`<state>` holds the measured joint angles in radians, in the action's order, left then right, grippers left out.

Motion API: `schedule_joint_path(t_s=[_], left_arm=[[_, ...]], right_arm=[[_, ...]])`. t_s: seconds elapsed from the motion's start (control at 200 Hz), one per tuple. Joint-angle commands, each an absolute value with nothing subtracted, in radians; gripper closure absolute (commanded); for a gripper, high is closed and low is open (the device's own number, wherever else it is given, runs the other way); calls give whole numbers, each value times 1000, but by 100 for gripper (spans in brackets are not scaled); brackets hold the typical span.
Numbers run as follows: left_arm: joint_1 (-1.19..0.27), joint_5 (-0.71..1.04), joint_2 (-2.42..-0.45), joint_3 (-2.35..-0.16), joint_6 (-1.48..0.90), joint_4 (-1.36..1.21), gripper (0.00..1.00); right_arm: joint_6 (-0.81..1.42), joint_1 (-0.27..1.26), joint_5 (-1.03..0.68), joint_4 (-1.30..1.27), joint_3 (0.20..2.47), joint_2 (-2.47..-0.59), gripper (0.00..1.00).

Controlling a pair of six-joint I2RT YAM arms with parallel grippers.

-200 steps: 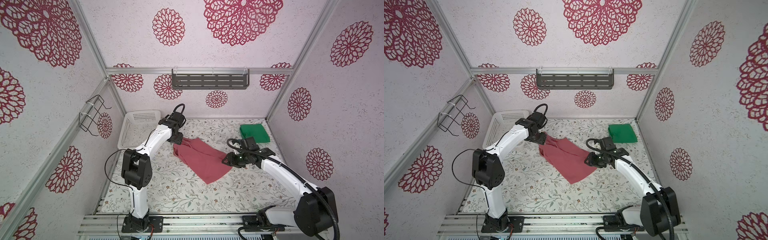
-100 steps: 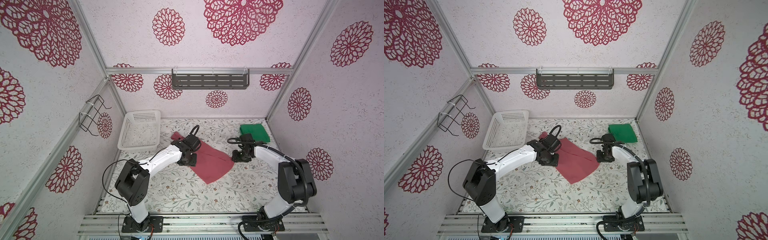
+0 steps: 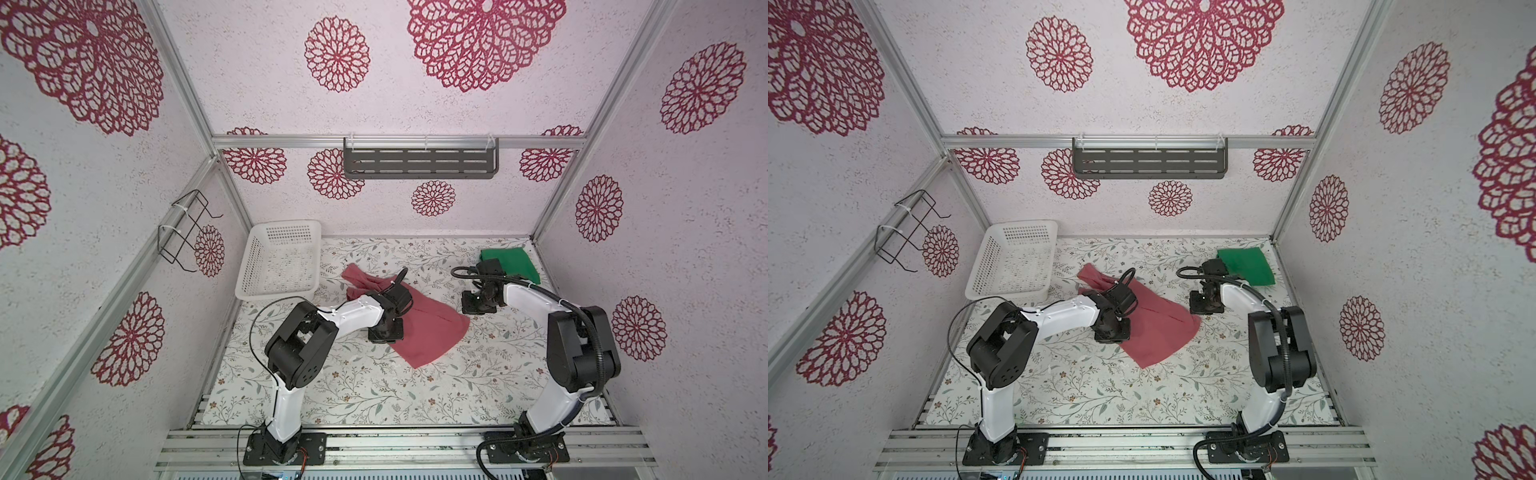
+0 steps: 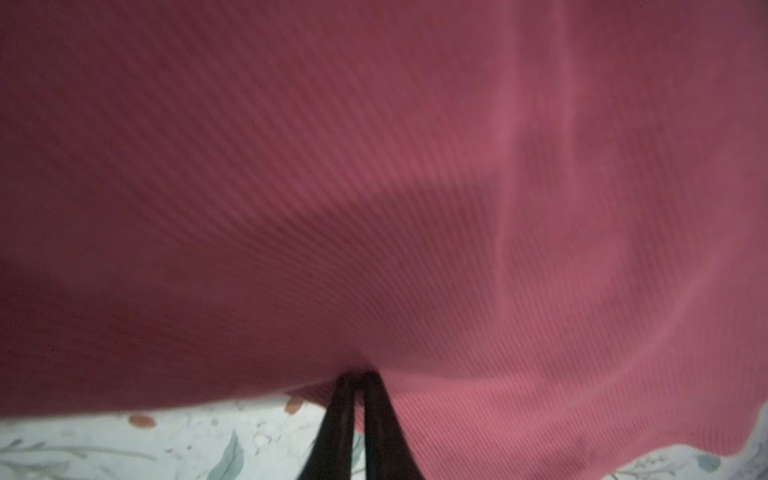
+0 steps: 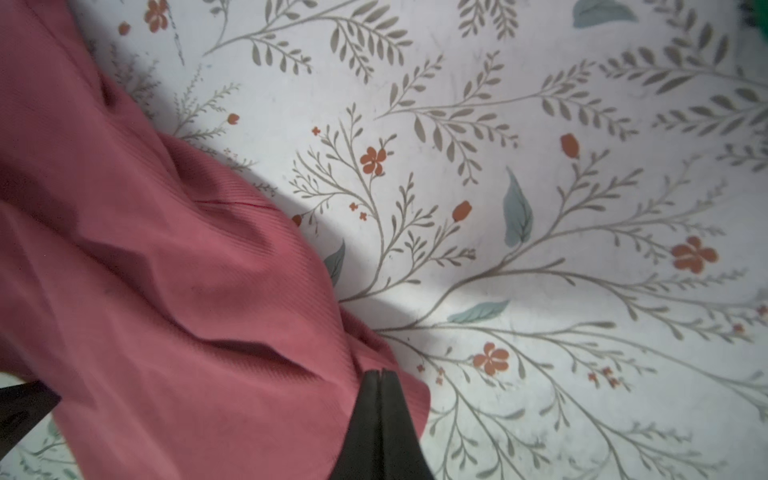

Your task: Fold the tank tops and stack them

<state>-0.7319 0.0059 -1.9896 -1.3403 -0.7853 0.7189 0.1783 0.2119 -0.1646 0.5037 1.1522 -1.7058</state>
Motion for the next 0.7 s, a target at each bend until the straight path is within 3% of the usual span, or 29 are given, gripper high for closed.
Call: schedule_joint_path(t_s=[0.0,0.06,0.13,0.19,0.3,0.395,0.48,0.53,0.61,0.65,0.695], left_arm=[[-742,-11,-1975,-1339,-785,736,100],[-742,-23,-1974,-1329,-775,742,100],[-742,-23,-1974,-1332,-763,752,100],[-747,-21,-1974,-1341,-763,767,100],[-761,-23,-1974,-1341,-778,767,70],[-771,1,-1974,-1321,-803,728,65],[-781,14,-1979,-1315,-816,704,70],[-785,18,-1987,-1317,-818,698,78],[-787,20,-1984,-1323,-818,714,100],[-787,10,-1975,-1324,-815,732,100],[-787,1,-1929,-1319,-812,754,100]], right_arm=[[224,207,-200,563,1106,-1588,100],[199,206,-170,554,1083,-1572,100],[170,206,-136,556,1090,-1594,79],[150,206,-131,526,1093,-1619,69],[130,206,-107,499,1111,-1686,67],[122,205,-107,495,1137,-1742,67],[127,206,-133,485,1144,-1772,68],[134,206,-150,476,1141,-1783,70],[158,206,-152,489,1136,-1779,87],[176,206,-144,495,1127,-1758,100],[198,206,-138,506,1110,-1729,100]])
